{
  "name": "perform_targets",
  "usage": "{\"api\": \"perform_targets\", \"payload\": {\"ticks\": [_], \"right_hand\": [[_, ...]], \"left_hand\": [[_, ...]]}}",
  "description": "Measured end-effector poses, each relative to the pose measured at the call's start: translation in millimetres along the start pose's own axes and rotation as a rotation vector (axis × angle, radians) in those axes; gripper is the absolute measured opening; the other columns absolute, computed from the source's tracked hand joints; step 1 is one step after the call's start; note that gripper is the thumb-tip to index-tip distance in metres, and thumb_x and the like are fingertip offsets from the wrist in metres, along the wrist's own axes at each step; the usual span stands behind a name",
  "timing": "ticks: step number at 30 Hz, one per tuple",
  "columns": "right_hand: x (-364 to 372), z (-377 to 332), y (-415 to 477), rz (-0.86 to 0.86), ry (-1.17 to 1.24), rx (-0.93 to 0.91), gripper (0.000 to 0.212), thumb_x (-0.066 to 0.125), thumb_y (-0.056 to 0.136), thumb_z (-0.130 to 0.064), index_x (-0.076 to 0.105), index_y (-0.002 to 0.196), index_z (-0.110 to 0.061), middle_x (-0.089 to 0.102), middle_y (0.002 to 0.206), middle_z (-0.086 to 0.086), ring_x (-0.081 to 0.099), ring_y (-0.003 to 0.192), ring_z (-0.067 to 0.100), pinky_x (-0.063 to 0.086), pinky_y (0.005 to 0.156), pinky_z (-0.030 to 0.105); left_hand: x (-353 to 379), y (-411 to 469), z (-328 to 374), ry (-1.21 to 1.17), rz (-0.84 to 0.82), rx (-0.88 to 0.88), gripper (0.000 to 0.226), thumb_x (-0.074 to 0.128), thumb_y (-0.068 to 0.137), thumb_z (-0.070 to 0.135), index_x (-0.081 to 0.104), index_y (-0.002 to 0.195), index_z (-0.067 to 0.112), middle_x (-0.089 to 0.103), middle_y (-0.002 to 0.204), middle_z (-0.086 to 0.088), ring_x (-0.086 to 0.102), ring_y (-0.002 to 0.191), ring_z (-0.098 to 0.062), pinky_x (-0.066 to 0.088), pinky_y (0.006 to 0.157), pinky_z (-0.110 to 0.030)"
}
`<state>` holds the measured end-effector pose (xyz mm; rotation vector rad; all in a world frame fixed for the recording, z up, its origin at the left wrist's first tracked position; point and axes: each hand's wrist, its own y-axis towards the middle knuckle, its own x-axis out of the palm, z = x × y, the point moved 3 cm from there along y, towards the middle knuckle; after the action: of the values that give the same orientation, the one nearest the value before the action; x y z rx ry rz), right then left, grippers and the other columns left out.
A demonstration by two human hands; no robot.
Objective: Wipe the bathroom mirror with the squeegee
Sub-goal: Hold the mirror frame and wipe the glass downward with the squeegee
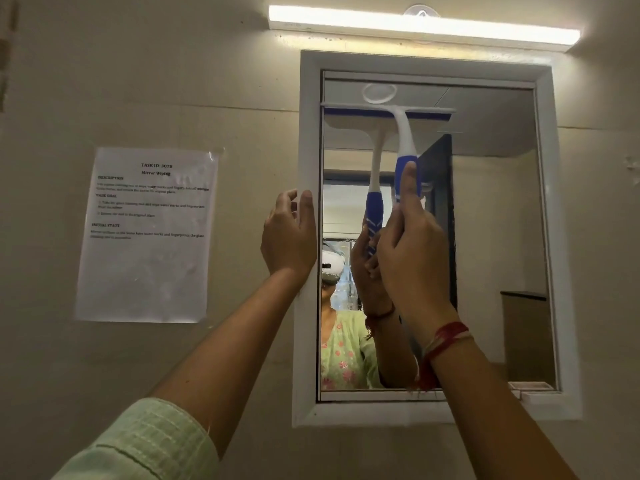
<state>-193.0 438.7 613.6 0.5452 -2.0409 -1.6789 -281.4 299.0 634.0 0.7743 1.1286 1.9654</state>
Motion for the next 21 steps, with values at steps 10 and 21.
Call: {"api": "perform_targets", "payload": {"ticks": [10, 21], "right_hand": [[-2.3, 7.3, -34.1, -0.027, 0.017, -0.025, 0.063, 0.027, 0.089, -0.033, 0.014, 0.148, -0.015, 0.058, 0.085, 0.015, 0.057, 0.069, 0.018, 0.056, 0.067, 0.04], [-4.2, 11.9, -71.0, -0.061, 0.026, 0.009, 0.06, 0.027, 0.091, -0.034, 0.006, 0.145, -0.021, 0.059, 0.087, 0.014, 0.057, 0.071, 0.018, 0.055, 0.071, 0.036]], "left_hand": [[0.4, -0.6, -0.7, -0.014, -0.004, 0.014, 0.044, 0.034, 0.098, 0.043, 0.053, 0.121, 0.01, 0.066, 0.108, -0.01, 0.062, 0.097, -0.022, 0.053, 0.081, -0.035], [1.2, -0.4, -2.5, -0.05, 0.015, 0.032, 0.037, 0.03, 0.101, 0.032, 0.056, 0.103, 0.006, 0.051, 0.081, 0.0, 0.048, 0.074, -0.013, 0.036, 0.063, -0.023]]}}
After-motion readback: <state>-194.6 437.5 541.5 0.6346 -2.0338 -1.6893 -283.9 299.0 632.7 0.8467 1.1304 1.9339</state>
